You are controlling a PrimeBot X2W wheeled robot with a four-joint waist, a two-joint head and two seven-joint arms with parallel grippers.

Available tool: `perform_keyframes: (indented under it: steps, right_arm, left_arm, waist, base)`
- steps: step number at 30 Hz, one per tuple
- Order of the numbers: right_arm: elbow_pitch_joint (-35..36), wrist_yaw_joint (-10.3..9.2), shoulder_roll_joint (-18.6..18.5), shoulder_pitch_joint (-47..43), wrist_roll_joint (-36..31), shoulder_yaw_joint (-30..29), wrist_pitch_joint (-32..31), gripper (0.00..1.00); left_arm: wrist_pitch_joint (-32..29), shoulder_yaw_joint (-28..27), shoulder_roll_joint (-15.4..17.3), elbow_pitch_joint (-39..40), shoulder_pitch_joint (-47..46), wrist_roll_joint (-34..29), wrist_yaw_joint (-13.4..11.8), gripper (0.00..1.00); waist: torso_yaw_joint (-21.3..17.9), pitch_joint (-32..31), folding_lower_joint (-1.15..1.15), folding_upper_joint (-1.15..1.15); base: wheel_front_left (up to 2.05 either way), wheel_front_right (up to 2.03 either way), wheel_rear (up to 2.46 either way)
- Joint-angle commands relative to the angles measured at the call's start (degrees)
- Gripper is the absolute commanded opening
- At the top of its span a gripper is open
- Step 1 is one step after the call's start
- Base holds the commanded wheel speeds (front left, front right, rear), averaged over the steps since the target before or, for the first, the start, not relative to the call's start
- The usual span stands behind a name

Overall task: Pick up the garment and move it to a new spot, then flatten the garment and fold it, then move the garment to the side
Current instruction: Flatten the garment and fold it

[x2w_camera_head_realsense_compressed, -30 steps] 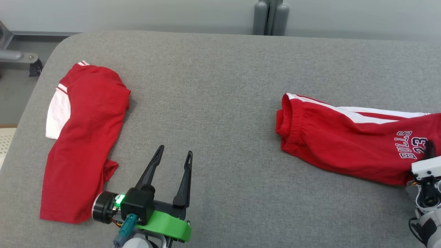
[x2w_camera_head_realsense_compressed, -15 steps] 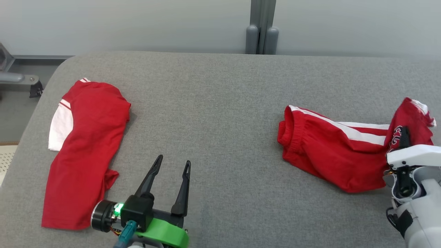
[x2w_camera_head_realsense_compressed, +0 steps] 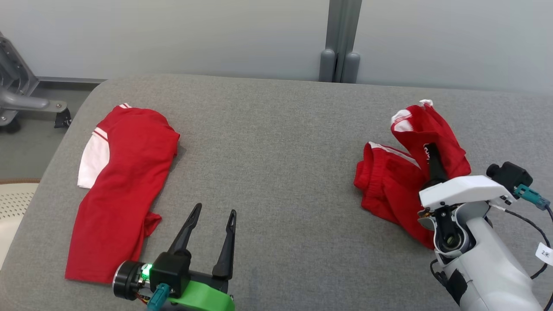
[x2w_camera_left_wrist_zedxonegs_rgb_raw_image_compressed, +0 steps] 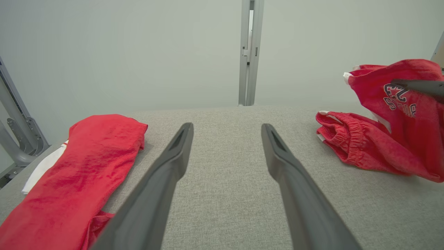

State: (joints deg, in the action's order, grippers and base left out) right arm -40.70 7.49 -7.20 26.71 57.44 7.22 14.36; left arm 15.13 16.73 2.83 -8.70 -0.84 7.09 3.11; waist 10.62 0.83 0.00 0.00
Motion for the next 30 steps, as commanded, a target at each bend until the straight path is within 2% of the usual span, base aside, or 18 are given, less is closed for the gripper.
perform_keyframes:
  steps: [1,10,11,16,22,30]
  right_arm:
    - [-0.16,0.0,-0.17,-0.81,0.27,0.87,-0.12,0.0]
    - [-3.4,0.01,0.53,1.02,0.9,6.32,-0.52,0.0]
    - [-3.76,0.01,0.66,1.15,0.84,7.4,-1.15,1.0]
    - [-4.27,0.0,0.83,1.26,1.16,11.6,-1.87,1.0]
    - [-5.92,0.01,1.72,0.04,2.53,18.07,-7.84,1.0]
    - [-5.1,0.01,0.8,-0.35,3.16,25.07,-12.19,1.0]
  left_arm:
    - [0.01,-0.2,0.13,0.1,0.57,0.06,0.46,1.0]
    - [0.01,0.06,0.13,0.17,0.09,0.28,0.16,1.0]
    - [0.01,0.12,0.13,0.15,0.02,0.4,0.1,1.0]
    - [0.01,0.34,0.13,0.15,-0.2,0.76,-0.28,1.0]
    - [0.01,0.47,0.13,0.04,-0.08,1.15,-0.65,1.0]
    - [0.02,-0.34,0.13,0.17,-0.04,1.01,-0.77,1.0]
  waist:
    - [0.43,0.12,0.0,0.0]
    - [2.06,1.39,0.0,0.0]
    - [2.23,1.49,0.0,0.0]
    - [2.71,1.8,0.0,0.0]
    - [2.61,1.61,0.0,0.0]
    - [-0.35,0.91,0.0,0.0]
  base:
    - [0.0,0.0,0.0]
    - [0.0,0.0,0.0]
    - [0.0,0.0,0.0]
    - [0.0,0.0,0.0]
    - [0.0,0.0,0.0]
    - [0.0,0.0,0.0]
